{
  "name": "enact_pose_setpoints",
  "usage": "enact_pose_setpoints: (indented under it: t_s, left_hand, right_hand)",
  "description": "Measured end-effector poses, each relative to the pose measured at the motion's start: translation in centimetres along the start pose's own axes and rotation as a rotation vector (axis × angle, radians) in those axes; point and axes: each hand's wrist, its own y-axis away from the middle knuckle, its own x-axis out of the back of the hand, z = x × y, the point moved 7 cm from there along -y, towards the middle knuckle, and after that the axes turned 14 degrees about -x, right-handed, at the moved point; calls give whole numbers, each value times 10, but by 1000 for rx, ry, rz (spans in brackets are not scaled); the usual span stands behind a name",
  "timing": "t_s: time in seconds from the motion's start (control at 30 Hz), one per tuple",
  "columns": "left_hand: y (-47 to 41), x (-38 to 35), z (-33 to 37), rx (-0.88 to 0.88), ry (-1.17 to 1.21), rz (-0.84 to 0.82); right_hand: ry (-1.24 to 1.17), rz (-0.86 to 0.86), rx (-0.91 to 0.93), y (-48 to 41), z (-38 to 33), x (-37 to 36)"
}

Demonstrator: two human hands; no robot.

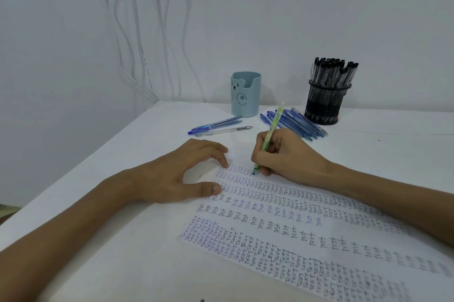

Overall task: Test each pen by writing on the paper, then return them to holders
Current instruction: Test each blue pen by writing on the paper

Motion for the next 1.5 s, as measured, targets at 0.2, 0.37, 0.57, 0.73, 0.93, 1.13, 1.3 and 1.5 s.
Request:
enact_pose_setpoints:
  t_s: [0.2,0.37,0.57,0.73,0.93,1.13,1.3,1.5]
  left_hand:
    - [-2,-1,-6,-19,-23,38]
    - [-1,-1,-6,-13,-14,31]
    - [0,0,-1,2,-6,7]
    - [1,1,2,13,-3,-12]
    - [0,1,0,-2,-3,19]
    - [1,1,5,12,8,-4]
    - [0,1,5,10,9,-5]
    - [0,1,5,18,14,-5]
  right_hand:
    - [53,6,-4,1,-2,-2]
    - [57,12,-31,0,-2,-2]
    - [59,38,-46,0,-2,-1]
    - [61,41,-41,0,-2,-1]
    - [88,68,-41,0,-3,1]
    - [70,82,-57,-1,0,2]
    - [105,131,-53,-1,0,4]
    - [119,152,-44,-1,-1,4]
